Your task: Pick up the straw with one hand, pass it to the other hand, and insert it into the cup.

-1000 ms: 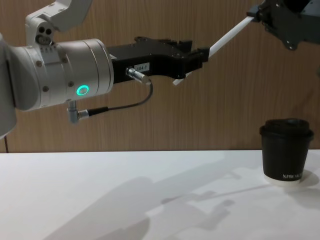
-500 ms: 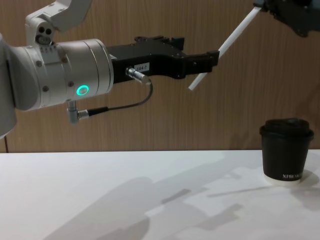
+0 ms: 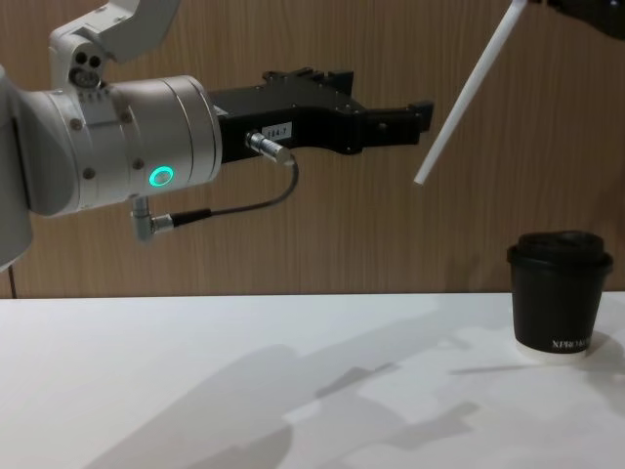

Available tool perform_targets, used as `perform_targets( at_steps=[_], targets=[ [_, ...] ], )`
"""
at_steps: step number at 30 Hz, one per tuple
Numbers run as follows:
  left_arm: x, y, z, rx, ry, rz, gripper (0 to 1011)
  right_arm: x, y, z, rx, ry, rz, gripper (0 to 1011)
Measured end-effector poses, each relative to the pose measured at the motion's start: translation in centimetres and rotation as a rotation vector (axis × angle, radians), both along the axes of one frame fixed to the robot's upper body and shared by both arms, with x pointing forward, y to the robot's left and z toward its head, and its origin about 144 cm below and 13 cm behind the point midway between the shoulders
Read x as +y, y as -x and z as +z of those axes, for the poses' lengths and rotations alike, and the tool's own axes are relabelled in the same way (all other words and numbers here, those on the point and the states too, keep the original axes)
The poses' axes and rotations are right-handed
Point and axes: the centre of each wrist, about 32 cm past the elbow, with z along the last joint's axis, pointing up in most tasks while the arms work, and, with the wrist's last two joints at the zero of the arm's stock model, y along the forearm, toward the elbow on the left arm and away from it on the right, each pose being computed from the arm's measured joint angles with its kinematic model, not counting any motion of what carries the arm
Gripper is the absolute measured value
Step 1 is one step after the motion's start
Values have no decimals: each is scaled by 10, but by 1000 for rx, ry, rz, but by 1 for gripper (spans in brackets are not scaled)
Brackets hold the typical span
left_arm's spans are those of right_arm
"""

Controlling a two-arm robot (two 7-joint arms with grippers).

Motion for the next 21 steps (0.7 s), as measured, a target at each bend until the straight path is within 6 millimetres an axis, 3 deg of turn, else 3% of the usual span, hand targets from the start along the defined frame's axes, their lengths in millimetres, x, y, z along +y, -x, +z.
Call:
perform_targets(
  at_steps=[21],
  targets=[
    [0,0,0,0,0,0,1002,-28,-6,29,-145,314,-46,5]
  ],
)
